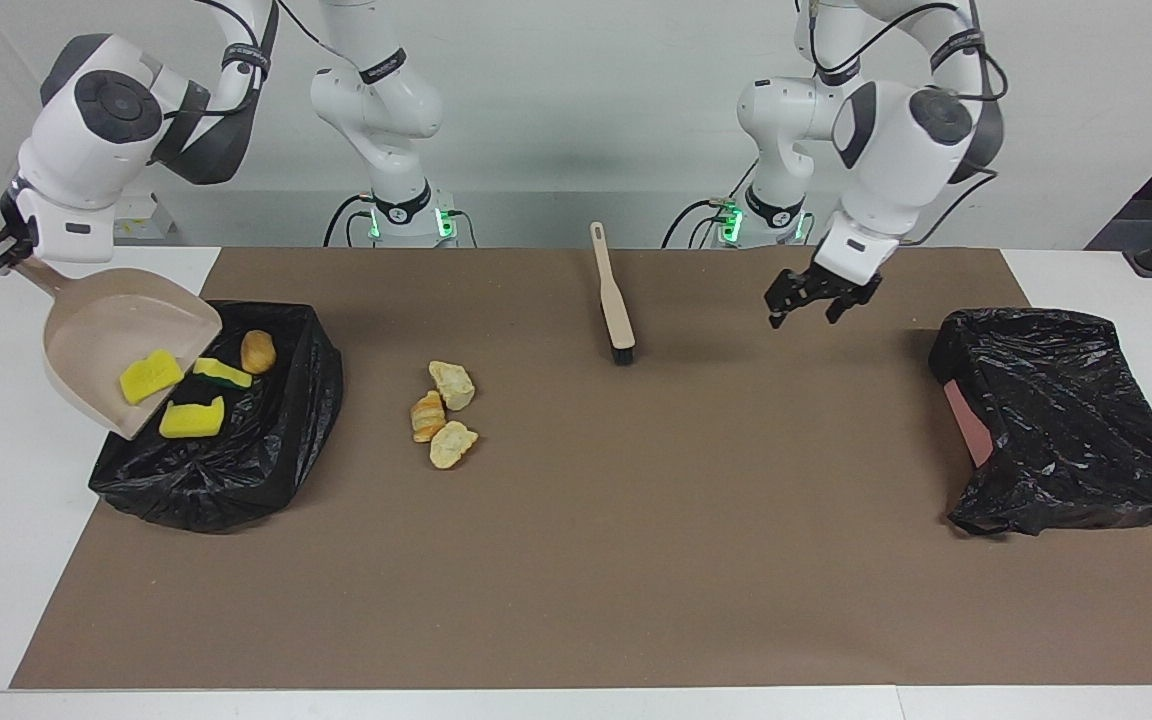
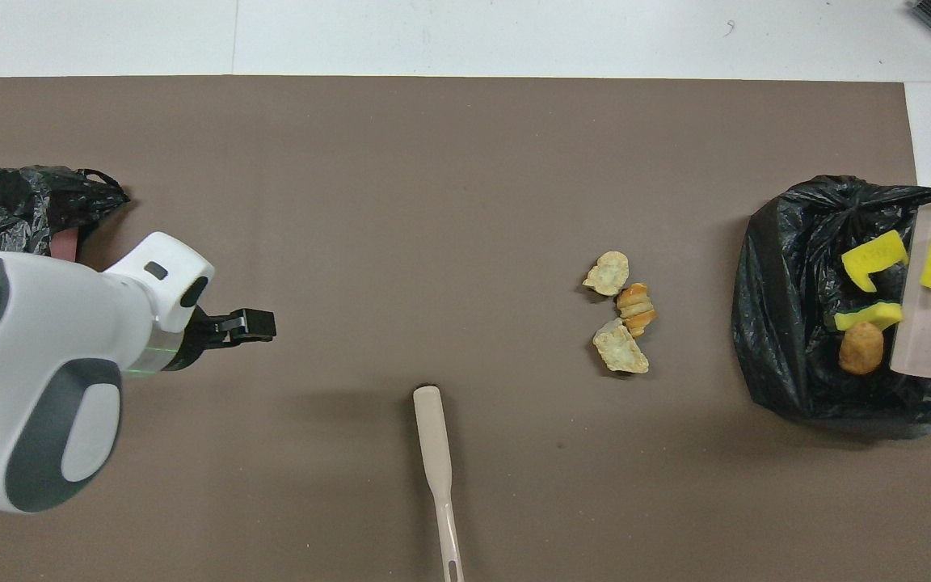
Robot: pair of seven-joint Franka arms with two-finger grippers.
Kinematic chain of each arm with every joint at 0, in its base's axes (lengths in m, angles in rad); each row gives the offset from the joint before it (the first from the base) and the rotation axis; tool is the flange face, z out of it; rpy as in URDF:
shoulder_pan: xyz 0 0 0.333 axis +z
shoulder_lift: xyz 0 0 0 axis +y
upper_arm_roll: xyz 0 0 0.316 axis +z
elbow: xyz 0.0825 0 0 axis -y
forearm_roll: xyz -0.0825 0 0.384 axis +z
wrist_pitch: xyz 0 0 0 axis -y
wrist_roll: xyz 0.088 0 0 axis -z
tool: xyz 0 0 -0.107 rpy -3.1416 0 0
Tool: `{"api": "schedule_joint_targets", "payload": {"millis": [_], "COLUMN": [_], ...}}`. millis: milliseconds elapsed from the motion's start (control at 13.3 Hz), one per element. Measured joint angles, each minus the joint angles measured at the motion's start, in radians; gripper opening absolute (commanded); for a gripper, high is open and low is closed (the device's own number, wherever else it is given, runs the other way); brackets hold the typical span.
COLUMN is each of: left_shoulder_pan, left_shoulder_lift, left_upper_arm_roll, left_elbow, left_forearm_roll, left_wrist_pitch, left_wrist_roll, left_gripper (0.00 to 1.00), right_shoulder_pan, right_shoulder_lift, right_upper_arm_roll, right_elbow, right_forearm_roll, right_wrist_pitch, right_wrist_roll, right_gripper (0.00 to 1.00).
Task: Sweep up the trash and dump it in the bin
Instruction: 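Tip the dustpan into the black bag with the right gripper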
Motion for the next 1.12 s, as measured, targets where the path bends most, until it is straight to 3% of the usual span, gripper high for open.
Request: {"api": "schedule_joint_targets", "payload": {"millis": [450, 750, 899, 1124], "left_shoulder_pan": [0.076, 0.112, 0.115, 0.115], "left_shoulder_lift": [0.023, 0.135, 0.175, 0.186], "left_upper_arm_roll": [0.000, 0.000, 0.000, -0.001], "left_elbow": [0.194, 0.420, 0.476, 0.484], "left_forearm_roll": [0.093, 0.102, 0.125, 0.128], "left_wrist_pitch": [-0.150, -0.289, -0.305, -0.311], "left_wrist_roll": [0.178, 0.190, 0.226, 0.253], "left_gripper": [1.00, 1.00, 1.00, 1.00], "right_shoulder_pan": [0.042, 0.074, 0.107, 0.160], "right_shoulder_lift": [-0.040, -0.050, -0.052, -0.055], "right_upper_arm_roll": [0.008, 0.011, 0.012, 0.017], "right_elbow": [-0.024, -0.026, -0.001, 0.067], "right_forearm_roll": [-0.160, -0.160, -0.141, 0.008], "right_wrist_pitch": [-0.032, -0.034, -0.077, -0.139], "right_wrist_roll": [0.001, 0.001, 0.001, 0.001], "right_gripper": [0.00, 0.00, 0.00, 0.00]}}
